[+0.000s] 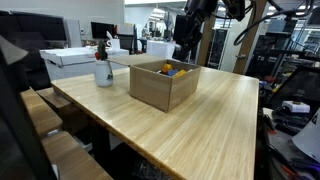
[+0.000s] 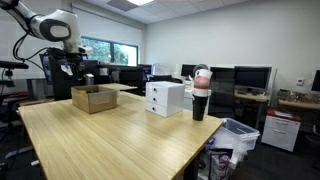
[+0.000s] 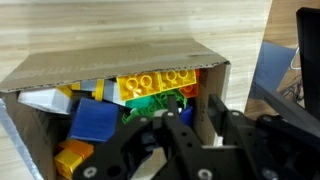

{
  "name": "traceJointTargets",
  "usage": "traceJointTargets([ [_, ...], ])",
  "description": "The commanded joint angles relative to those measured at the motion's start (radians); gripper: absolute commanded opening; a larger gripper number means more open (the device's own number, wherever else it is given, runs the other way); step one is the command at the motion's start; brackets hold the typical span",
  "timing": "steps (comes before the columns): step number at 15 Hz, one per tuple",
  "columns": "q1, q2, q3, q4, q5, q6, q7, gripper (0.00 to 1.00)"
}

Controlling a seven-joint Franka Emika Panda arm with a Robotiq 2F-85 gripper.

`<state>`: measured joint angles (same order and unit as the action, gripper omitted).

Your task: Take everything out of the box

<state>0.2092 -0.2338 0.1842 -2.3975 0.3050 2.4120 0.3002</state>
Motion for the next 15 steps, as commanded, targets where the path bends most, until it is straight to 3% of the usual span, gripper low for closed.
traceJointTargets([
  [1,-0.010,-0.002,0.019,-0.035,-0.003,0.043,0.041,0.11],
  [6,-0.019,0.011,0.040,-0.065,-0.055,0.123,0.097,0.02],
  [15,-0.016,0.022,0.046,-0.100,-0.077,0.176,0.154,0.05],
])
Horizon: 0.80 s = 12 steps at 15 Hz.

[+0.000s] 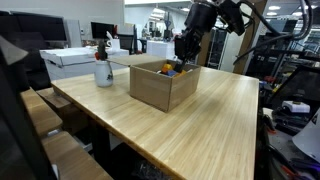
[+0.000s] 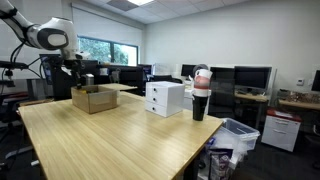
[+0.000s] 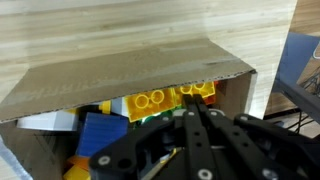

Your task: Take everything out of the box

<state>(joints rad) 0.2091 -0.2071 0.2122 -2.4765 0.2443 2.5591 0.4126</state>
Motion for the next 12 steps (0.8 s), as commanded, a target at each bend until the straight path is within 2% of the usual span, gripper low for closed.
traceJointTargets([
  [1,-0.013,-0.005,0.016,-0.021,-0.007,0.025,0.038,0.05],
  [6,-0.012,-0.012,0.017,-0.013,0.001,-0.028,0.076,0.05],
  [12,-0.022,-0.012,0.032,0.017,-0.031,-0.177,0.194,0.06],
])
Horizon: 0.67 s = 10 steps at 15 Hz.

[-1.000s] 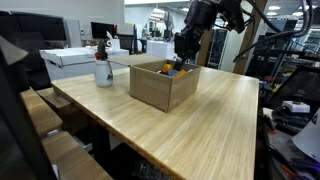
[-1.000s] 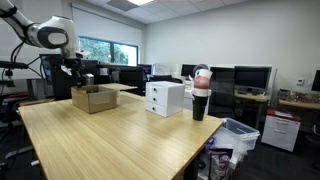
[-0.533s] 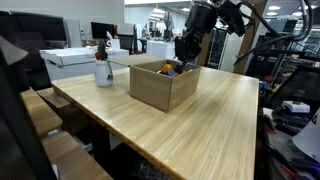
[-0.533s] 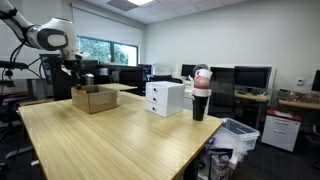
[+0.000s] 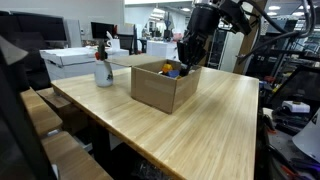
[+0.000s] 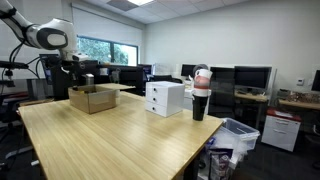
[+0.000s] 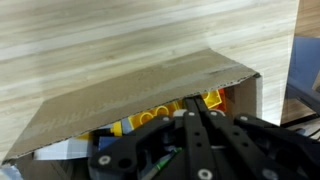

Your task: Take everything out of the box

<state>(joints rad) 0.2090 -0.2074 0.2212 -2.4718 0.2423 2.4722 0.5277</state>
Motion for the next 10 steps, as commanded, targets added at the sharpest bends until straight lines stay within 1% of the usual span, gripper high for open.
traceJointTargets([
  [1,-0.021,-0.011,0.022,0.022,-0.030,-0.124,0.086,0.05],
  [5,-0.017,-0.006,0.023,0.050,-0.043,-0.218,0.143,0.05],
  [8,-0.009,-0.001,0.023,0.062,-0.034,-0.225,0.121,0.05],
  [10,-0.002,0.002,0.024,0.066,-0.030,-0.207,0.083,0.05],
])
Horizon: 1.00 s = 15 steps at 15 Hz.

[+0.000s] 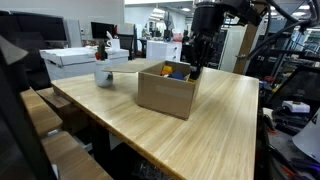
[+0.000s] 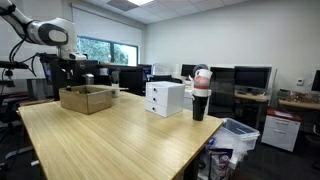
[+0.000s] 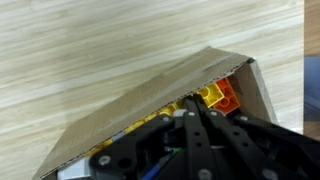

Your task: Take everything out of the box

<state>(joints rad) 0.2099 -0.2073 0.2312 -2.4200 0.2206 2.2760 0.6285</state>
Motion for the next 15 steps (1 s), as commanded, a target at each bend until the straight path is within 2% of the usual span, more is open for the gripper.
traceJointTargets([
  [1,0.005,0.001,0.013,0.020,0.003,-0.008,-0.056,0.05],
  [2,0.010,0.002,0.014,0.028,0.008,-0.011,-0.082,0.31],
  [3,0.013,0.001,0.018,0.037,0.004,-0.017,-0.105,0.32],
  [8,0.034,0.011,0.036,0.074,0.005,-0.015,-0.218,0.56],
  [15,0.071,0.046,0.059,0.090,0.017,-0.005,-0.307,0.95],
])
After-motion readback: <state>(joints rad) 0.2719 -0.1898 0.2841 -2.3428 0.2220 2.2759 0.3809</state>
